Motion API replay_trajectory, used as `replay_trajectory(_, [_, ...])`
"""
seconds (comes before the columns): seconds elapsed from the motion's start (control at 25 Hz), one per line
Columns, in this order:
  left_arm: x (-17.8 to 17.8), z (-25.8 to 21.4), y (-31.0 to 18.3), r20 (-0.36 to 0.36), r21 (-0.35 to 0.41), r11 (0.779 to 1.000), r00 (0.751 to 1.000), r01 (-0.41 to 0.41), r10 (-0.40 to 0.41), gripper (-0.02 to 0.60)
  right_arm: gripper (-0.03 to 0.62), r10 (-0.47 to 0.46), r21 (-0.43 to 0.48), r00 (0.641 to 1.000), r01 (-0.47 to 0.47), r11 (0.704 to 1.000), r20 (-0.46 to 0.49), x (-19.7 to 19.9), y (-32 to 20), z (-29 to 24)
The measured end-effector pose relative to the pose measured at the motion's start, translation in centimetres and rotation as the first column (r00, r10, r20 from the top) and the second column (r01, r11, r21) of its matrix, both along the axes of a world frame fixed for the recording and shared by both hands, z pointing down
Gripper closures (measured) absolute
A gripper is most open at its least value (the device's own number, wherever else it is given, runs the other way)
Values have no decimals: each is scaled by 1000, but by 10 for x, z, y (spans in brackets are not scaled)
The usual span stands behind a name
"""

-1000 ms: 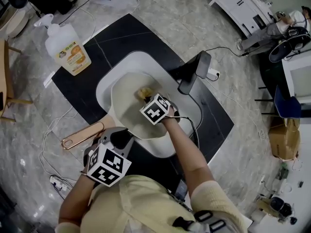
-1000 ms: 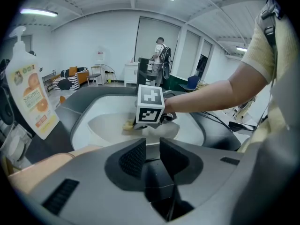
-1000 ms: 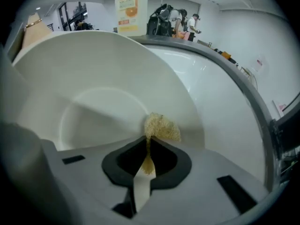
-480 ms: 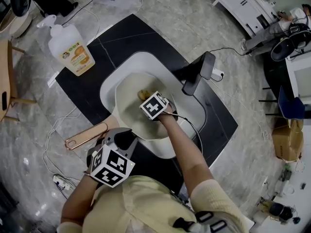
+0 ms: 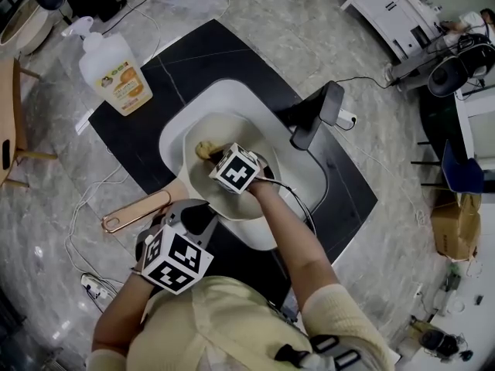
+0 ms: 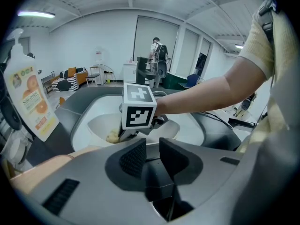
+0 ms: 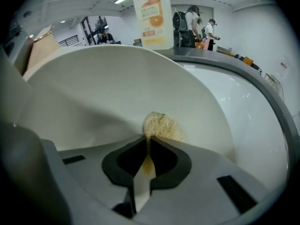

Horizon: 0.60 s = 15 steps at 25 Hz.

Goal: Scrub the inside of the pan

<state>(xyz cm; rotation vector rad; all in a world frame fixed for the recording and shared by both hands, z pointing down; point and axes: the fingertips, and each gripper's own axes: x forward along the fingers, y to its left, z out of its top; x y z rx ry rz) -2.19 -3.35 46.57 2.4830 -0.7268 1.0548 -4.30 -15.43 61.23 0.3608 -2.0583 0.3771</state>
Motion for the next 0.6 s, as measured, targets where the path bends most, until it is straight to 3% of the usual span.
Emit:
replay_trajectory(0.32, [0, 0, 0, 0, 1, 1000, 1000, -2, 2, 488, 556, -221, -35, 973, 224, 974, 72, -15, 39, -23])
replay_trajectory(0.6, [0, -1, 1, 2, 1, 1000, 1000, -5, 5, 488, 556, -380, -61, 921, 385, 921, 84, -11, 71, -31])
